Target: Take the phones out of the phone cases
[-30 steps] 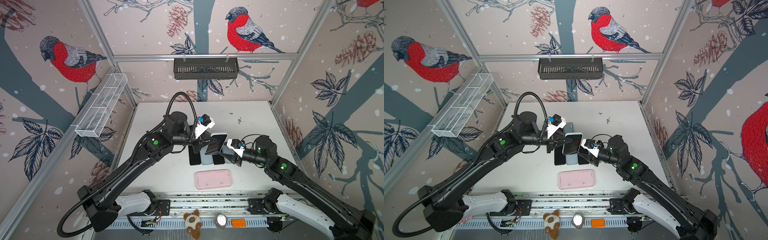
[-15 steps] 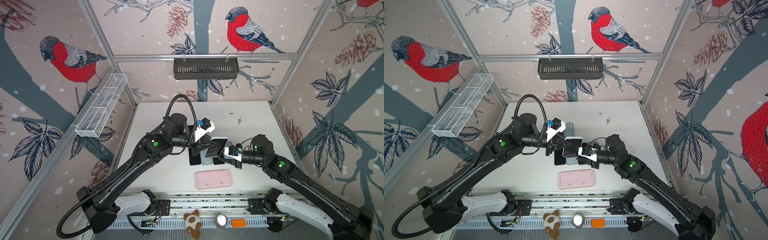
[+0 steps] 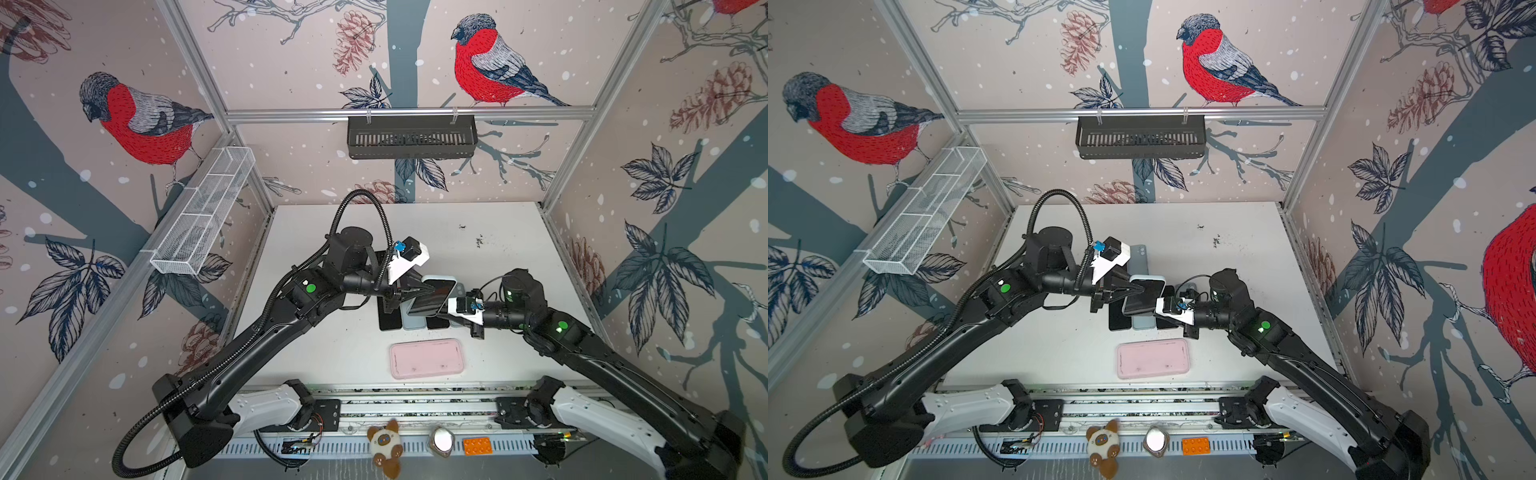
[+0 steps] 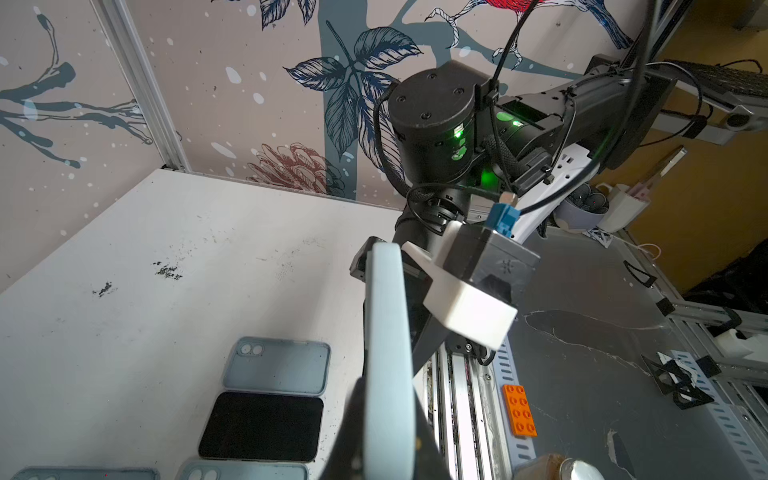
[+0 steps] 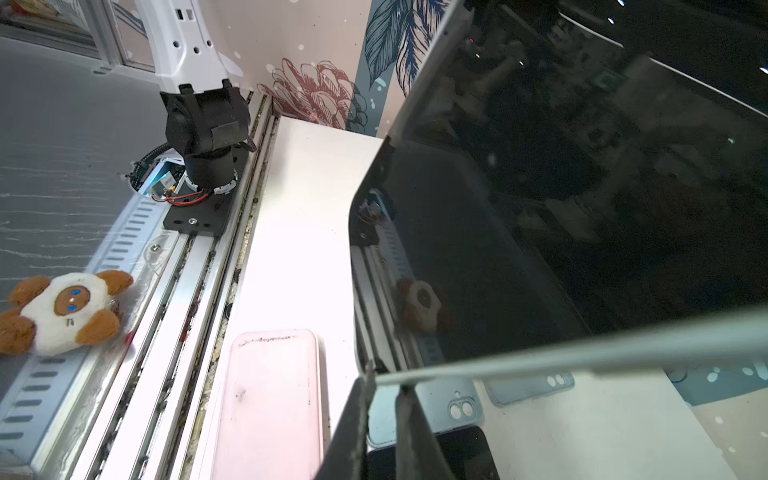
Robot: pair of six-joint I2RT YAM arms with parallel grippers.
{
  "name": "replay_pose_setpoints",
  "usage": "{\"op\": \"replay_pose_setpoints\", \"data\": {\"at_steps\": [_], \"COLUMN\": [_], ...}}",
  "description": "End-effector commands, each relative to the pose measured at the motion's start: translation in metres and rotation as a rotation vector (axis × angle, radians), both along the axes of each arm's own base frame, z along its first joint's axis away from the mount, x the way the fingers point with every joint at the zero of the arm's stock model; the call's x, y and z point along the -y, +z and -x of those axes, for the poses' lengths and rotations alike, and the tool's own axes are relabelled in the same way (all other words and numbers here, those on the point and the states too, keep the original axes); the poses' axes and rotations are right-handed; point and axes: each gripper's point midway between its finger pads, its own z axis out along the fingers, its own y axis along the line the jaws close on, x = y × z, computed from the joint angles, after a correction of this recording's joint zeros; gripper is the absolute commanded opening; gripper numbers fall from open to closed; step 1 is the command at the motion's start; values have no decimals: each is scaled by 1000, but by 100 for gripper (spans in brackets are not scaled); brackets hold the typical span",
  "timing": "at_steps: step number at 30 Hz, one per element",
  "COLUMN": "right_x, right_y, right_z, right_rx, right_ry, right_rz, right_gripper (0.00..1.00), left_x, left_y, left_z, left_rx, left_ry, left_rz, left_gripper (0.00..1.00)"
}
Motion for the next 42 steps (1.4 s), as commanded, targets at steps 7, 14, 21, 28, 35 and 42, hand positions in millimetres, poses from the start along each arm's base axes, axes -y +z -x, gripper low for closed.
{"op": "replay_pose_setpoints", "data": {"at_steps": [7,14,21,28,35,42], "right_x": [-7,-7,-8,-7,-9,-11], "right_y": [30,26,28,26,24,29], "right_z": [11,11,19,17,19,20], "right_rx": [85,72,53,52,35,60], "right_ry": [88,90,125,119,139,162], "right_rz": [-95,-85,-104,-98,-96,-128], "right_gripper": [13,28,33,23,12,3], "left_x": [8,9,7,4,4,6], "left_y": [23,23,26,29,32,31], "left_z": [3,5,4,5,7,6], "left_rx": [39,34,56,70,75,70], "left_ry": [-53,-65,-48,-42,-46,-47], "left_rz": [93,108,125,132,136,156], "left_gripper": [0,0,0,0,0,0]}}
